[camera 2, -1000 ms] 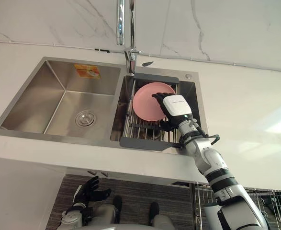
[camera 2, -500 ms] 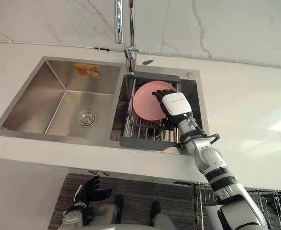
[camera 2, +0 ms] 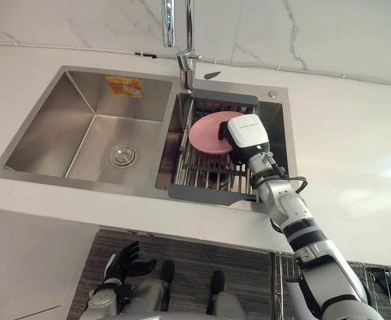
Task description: Walk over to the sink, pick up the cup, carry it to the dishwasher, place the cup inside the dishwasher, then close the dishwasher door
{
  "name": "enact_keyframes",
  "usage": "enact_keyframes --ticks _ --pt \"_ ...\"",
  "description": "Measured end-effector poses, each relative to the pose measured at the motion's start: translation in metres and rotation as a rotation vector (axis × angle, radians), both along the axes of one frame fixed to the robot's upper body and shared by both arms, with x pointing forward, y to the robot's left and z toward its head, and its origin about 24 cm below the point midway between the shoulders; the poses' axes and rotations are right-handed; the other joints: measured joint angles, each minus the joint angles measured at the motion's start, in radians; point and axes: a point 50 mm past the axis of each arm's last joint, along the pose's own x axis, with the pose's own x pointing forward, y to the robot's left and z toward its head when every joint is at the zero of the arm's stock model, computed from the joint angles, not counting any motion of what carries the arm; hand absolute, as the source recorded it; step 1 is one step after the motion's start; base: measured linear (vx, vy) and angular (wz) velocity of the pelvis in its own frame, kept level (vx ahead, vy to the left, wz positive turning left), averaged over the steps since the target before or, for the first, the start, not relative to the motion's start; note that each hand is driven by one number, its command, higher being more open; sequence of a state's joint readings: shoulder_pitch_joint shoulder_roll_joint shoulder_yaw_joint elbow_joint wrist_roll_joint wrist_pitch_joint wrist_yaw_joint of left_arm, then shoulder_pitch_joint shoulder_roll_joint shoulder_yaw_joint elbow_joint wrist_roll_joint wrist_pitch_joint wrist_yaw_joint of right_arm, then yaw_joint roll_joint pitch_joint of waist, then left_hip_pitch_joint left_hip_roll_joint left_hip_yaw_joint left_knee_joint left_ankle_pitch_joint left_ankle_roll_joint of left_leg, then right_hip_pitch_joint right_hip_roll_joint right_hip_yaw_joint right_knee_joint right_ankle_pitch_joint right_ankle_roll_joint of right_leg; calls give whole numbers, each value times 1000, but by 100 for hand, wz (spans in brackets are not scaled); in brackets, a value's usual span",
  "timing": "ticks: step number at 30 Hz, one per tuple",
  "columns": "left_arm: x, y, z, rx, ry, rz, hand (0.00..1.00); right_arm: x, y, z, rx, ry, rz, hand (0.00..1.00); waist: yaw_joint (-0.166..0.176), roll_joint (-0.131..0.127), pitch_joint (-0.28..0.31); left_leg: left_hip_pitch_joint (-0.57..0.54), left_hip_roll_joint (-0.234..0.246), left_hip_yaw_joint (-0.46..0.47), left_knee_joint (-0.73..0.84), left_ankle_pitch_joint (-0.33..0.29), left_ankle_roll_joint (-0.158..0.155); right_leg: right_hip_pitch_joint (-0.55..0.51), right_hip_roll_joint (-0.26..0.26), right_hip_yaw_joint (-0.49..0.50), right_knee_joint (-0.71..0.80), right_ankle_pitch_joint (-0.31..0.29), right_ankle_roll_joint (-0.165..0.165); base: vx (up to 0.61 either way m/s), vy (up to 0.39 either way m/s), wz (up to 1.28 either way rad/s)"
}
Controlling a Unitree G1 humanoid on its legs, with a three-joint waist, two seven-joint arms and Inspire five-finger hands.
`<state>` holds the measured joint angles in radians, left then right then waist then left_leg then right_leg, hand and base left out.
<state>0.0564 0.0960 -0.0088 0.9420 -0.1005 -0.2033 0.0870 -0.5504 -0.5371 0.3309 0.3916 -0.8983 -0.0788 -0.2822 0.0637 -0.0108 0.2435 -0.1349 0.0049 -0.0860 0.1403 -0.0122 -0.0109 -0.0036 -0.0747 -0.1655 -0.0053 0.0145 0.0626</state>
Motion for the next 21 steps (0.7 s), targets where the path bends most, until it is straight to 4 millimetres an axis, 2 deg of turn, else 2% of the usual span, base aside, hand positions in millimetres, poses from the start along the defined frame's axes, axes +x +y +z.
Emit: enact_keyframes --ticks 9,16,18,21 --pt "1 0 0 0 -1 0 90 -2 4 6 81 7 25 30 0 -3 5 28 4 9 -20 0 0 13 0 11 3 0 0 12 -1 -3" --pt "-3 2 -2 1 26 4 90 -34 14 1 232 -15 93 30 -21 -4 5 63 7 20 -33 -1 -2 36 1 25 6 0 0 3 2 -5" --pt "-4 2 -3 0 34 8 90 -42 19 4 277 -33 129 30 -26 -4 5 79 8 24 -36 -2 -1 48 2 29 6 0 0 -28 -2 -7" --pt "-5 2 -3 -1 40 10 90 -54 25 20 353 -113 179 30 -26 -5 4 111 11 44 -55 0 1 62 3 47 3 0 0 -50 -1 -18"
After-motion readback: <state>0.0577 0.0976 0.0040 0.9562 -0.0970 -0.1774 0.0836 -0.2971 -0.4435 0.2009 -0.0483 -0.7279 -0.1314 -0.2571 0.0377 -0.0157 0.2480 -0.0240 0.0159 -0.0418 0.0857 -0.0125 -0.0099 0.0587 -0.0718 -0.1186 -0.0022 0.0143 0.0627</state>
